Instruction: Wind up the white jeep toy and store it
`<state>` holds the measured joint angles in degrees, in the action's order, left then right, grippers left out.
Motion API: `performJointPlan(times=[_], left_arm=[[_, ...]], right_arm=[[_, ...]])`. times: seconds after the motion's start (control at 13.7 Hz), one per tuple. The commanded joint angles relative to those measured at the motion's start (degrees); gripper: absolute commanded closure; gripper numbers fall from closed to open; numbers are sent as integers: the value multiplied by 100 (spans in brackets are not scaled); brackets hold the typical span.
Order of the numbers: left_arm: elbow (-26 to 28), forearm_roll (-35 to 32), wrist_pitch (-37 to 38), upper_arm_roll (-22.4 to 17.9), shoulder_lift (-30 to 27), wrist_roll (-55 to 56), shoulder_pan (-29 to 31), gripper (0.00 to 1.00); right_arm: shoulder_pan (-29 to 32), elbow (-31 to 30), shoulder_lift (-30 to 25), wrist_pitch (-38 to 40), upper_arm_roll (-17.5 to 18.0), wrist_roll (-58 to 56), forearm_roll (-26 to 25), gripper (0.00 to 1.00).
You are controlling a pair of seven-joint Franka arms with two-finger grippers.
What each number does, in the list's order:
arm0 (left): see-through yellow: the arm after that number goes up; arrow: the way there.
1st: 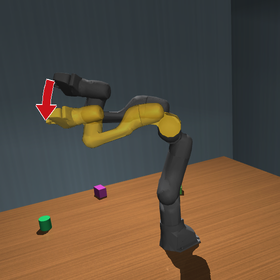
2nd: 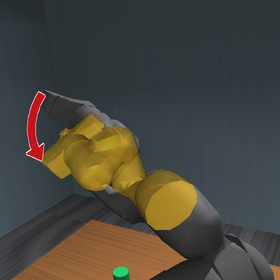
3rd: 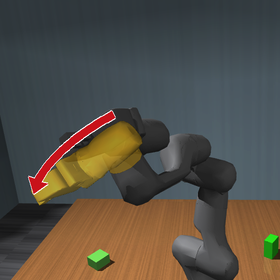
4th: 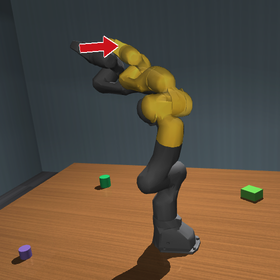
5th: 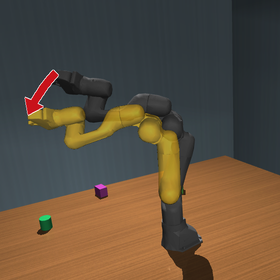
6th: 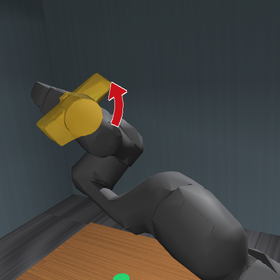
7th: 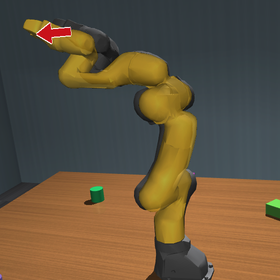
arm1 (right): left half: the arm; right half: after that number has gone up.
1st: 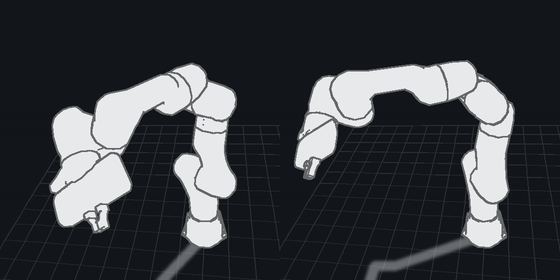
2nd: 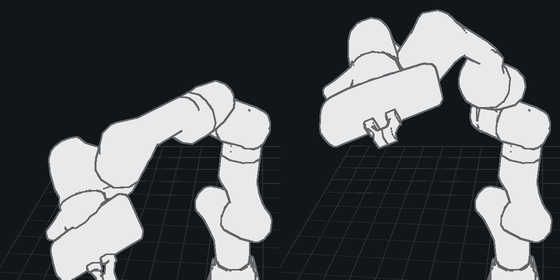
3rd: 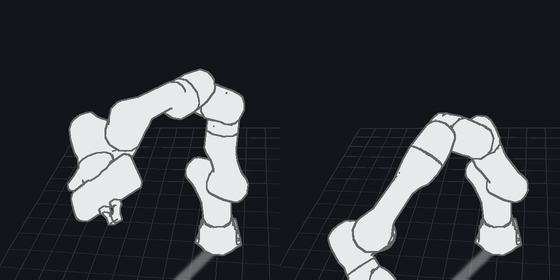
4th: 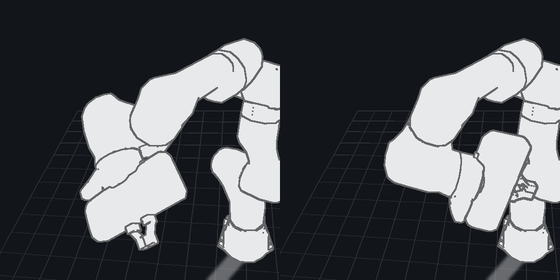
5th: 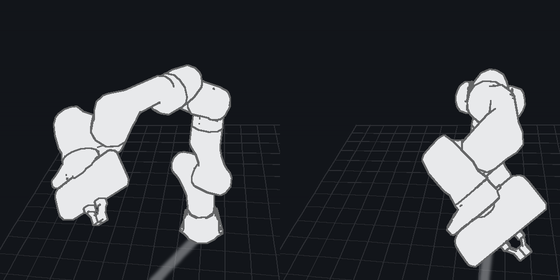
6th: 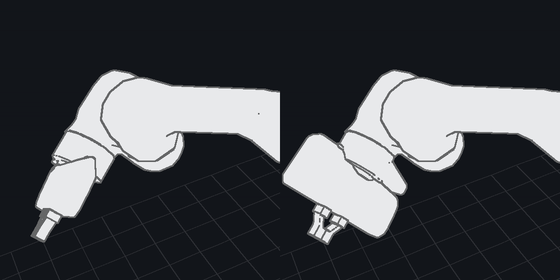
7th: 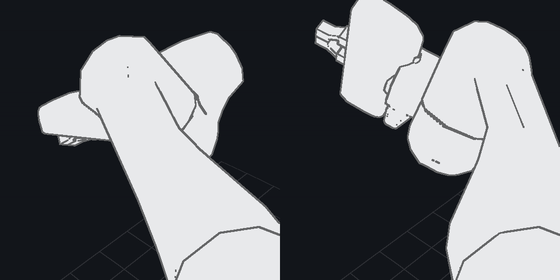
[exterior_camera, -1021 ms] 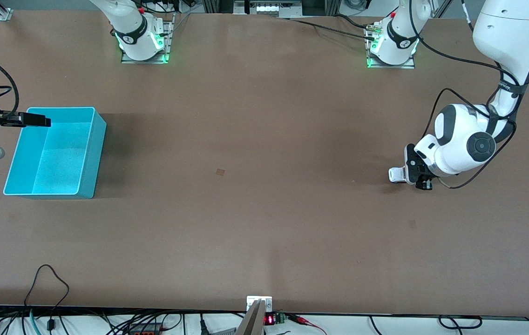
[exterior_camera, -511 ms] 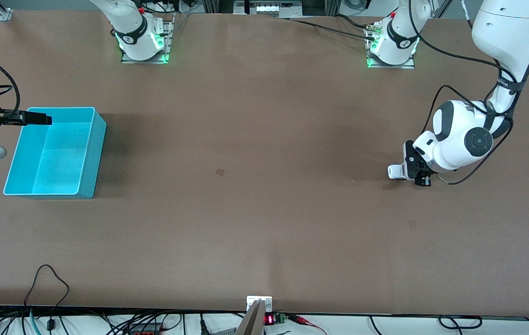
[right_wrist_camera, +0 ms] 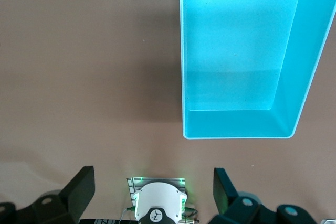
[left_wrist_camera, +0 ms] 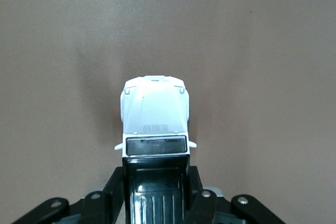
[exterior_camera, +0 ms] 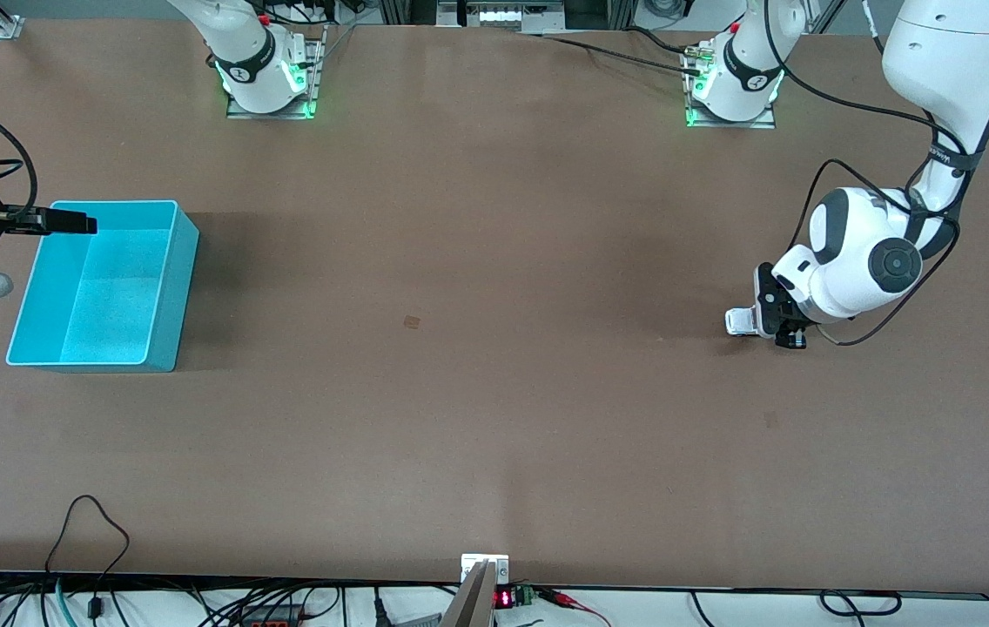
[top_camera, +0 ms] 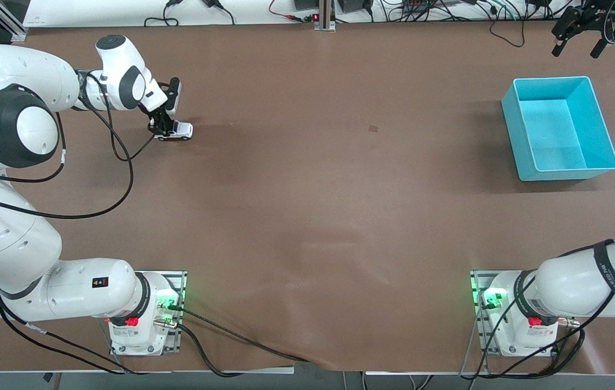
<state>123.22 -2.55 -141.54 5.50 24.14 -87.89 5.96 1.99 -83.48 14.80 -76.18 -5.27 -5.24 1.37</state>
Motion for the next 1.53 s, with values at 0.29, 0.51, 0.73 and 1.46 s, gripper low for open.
performJointPlan(times=[0.29,0.51,0.73,1.46], left_arm=[[0,-219,-243,-5,276,70,195,77],[-35,-422,-269,-5,328,87,388,77],[-105,-439,-269,-5,469,70,502,77],[-395,-834,-269,4,803,-448,1047,77]], right_arm=[[38,16,14,69,9,-21,83,0],[29,16,14,68,17,-21,91,0],[29,16,14,77,18,-21,91,0],[-14,16,14,77,18,32,91,0]])
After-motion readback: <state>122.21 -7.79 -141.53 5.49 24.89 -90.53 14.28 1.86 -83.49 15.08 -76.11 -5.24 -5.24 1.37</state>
